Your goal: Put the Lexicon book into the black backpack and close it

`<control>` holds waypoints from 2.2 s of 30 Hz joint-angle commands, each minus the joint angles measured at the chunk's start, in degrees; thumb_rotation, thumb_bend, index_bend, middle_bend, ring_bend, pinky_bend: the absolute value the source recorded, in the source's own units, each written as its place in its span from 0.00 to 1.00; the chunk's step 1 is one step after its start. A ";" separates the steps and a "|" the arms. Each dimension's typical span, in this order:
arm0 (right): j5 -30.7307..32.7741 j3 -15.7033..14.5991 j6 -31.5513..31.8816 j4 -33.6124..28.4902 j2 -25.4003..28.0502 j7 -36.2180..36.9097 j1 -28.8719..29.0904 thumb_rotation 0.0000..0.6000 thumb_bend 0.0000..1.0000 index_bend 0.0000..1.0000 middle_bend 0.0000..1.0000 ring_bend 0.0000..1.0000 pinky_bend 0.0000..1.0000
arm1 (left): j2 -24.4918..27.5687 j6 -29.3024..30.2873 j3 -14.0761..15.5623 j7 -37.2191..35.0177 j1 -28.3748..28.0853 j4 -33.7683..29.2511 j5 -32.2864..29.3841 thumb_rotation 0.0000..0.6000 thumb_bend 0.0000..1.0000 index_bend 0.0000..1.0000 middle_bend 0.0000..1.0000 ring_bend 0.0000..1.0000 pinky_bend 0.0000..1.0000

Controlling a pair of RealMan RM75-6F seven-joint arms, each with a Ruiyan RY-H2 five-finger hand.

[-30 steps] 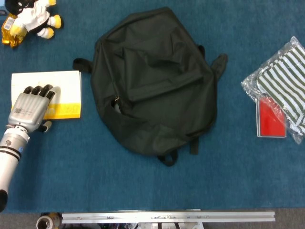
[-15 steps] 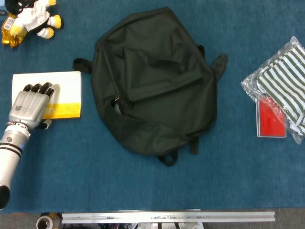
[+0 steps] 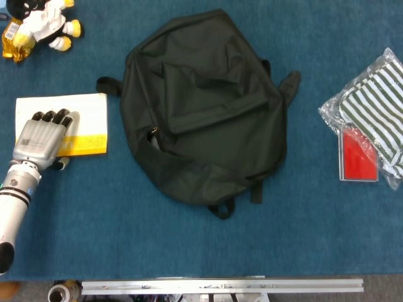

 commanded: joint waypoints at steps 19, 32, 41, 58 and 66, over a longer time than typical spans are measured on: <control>0.19 -0.03 0.50 0.31 0.11 0.73 -0.94 1.00 0.11 0.25 0.35 0.20 0.32 | -2.19 0.98 -1.90 -4.81 -0.60 3.14 -1.19 1.00 0.26 0.18 0.21 0.17 0.15; 0.63 -0.02 0.53 0.51 0.28 1.23 -1.46 1.00 0.11 0.25 0.35 0.20 0.32 | -4.82 3.06 -3.84 -8.37 -0.45 6.95 -0.83 1.00 0.27 0.24 0.28 0.19 0.15; 0.87 0.03 0.27 0.82 0.17 1.64 -1.57 1.00 0.11 0.25 0.35 0.20 0.32 | -6.92 7.11 -5.01 -10.85 0.46 9.88 1.03 1.00 0.26 0.31 0.33 0.24 0.16; 1.42 0.18 0.10 0.94 0.57 2.54 -1.89 1.00 0.11 0.25 0.35 0.20 0.32 | -14.79 16.55 -7.30 -15.52 1.69 19.08 6.52 1.00 0.26 0.55 0.53 0.41 0.29; 1.93 0.23 -0.60 1.23 0.32 3.16 -1.79 1.00 0.11 0.25 0.35 0.20 0.32 | -16.52 19.57 -7.69 -18.51 1.77 22.16 9.51 1.00 0.27 0.63 0.58 0.47 0.35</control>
